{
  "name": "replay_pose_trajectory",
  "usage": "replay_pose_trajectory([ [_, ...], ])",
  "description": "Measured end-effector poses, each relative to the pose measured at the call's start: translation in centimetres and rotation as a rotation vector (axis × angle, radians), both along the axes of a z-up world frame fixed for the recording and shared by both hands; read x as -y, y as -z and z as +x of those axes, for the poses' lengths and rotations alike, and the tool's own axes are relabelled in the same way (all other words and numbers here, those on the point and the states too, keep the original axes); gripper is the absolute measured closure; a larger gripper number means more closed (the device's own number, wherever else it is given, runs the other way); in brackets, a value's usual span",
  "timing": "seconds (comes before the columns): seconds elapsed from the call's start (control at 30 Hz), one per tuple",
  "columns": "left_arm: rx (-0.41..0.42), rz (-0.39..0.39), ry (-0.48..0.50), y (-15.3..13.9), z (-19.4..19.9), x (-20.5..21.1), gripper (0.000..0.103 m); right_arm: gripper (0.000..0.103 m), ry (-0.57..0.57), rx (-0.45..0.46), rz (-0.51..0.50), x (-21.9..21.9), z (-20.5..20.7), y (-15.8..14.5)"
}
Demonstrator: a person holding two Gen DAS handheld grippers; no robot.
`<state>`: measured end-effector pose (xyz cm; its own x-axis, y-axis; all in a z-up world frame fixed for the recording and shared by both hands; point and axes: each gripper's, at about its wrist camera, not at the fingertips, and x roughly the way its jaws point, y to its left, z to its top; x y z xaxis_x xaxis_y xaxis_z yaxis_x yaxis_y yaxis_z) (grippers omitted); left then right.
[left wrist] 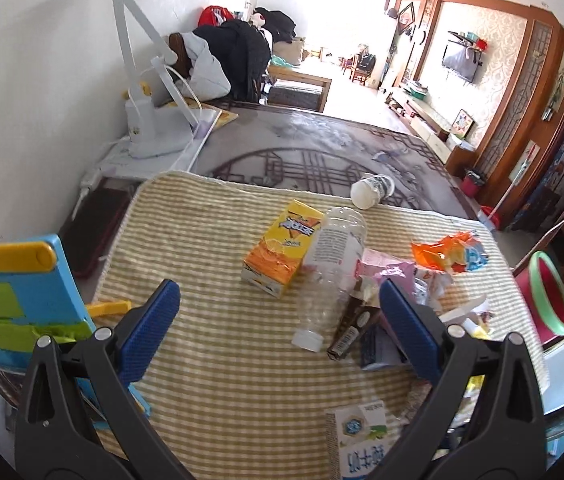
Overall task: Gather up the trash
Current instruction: 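Grasp the white milk carton with the right gripper while the left grasps the dark snack box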
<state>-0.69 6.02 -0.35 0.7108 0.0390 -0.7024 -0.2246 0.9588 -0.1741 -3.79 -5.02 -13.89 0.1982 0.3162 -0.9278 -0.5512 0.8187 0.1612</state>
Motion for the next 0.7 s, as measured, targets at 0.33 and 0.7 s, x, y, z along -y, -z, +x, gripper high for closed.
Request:
replay_pose_trajectory([
  [0.33,-0.042,-0.068,-0.006,1.4,0.2,-1.3,0.005,0.049,-0.036,0.007,-0.018,0.4,0.4,1.9],
  [0.7,-0.167,-0.001,0.274,5.8,3.9,4.2,0.032,0.050,0.296,0.213,0.187,10.8,2.1,-8.2],
])
